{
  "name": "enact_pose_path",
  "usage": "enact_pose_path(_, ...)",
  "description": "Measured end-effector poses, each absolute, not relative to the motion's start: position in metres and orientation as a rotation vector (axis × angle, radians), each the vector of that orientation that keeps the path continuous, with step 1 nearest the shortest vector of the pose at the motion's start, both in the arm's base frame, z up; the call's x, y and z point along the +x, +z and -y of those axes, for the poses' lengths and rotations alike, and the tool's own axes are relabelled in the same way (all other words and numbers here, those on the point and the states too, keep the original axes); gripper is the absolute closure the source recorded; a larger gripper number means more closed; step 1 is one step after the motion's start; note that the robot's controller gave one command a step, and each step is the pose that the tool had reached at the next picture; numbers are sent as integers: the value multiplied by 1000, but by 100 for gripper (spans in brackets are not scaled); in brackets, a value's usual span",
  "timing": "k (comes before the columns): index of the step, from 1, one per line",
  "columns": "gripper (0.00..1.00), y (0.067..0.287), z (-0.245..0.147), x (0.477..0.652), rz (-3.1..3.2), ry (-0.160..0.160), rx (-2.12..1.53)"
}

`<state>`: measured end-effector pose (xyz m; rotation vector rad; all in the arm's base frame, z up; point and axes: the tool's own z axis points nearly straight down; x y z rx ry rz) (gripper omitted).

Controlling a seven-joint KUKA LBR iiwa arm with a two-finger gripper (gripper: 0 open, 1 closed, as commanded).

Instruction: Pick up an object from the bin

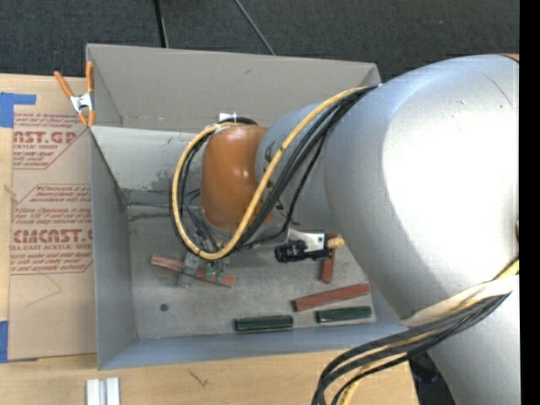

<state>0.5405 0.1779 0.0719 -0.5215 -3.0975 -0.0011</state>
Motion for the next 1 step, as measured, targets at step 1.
enact_pose_path(1, 100, 206, -186, 506, 3093, -1, -551)
